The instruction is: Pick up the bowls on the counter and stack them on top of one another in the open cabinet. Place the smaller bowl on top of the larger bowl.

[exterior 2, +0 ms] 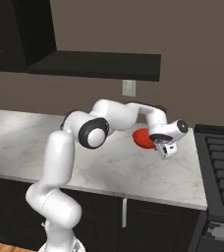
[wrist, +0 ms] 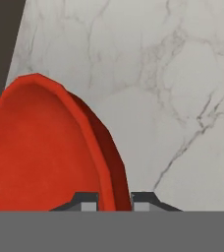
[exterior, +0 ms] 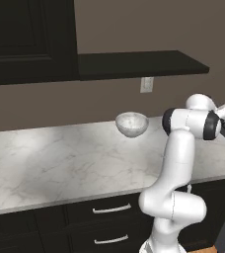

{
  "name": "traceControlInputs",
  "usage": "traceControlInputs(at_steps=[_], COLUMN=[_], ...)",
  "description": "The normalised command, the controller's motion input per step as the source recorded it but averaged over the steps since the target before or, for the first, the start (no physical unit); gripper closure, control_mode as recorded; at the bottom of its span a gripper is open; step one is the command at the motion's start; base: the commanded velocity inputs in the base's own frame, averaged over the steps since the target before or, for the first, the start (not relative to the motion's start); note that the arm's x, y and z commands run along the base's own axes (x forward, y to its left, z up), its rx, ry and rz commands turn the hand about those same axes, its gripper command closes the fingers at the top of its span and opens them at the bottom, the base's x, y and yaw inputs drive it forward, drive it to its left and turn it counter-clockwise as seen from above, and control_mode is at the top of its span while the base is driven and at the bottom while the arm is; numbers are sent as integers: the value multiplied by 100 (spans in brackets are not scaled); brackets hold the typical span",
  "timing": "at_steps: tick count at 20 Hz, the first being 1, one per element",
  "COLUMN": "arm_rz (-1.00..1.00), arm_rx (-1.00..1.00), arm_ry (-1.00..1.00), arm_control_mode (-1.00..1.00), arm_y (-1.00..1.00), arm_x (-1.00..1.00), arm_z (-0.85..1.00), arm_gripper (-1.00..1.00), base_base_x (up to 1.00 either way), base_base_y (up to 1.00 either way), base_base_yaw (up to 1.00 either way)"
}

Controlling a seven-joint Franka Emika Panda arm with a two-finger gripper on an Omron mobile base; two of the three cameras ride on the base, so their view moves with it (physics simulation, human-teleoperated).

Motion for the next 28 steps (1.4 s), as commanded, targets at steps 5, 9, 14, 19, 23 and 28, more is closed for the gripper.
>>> traceControlInputs(at_steps=[5,9,14,19,23,28], arm_rz=[0,0,0,0,0,0], arm_rx=[0,-2,0,0,0,0], arm_ry=[0,0,0,0,0,0], arm_control_mode=[-100,-100,-100,-100,-100,-100], arm_y=[22,47,37,7,1,19], arm_x=[-10,-9,-25,-37,-29,-24], arm_z=[19,-1,5,37,46,34], arm_gripper=[100,100,100,100,100,100], base_base_x=[0,0,0,0,0,0], base_base_y=[0,0,0,0,0,0], base_base_yaw=[0,0,0,0,0,0])
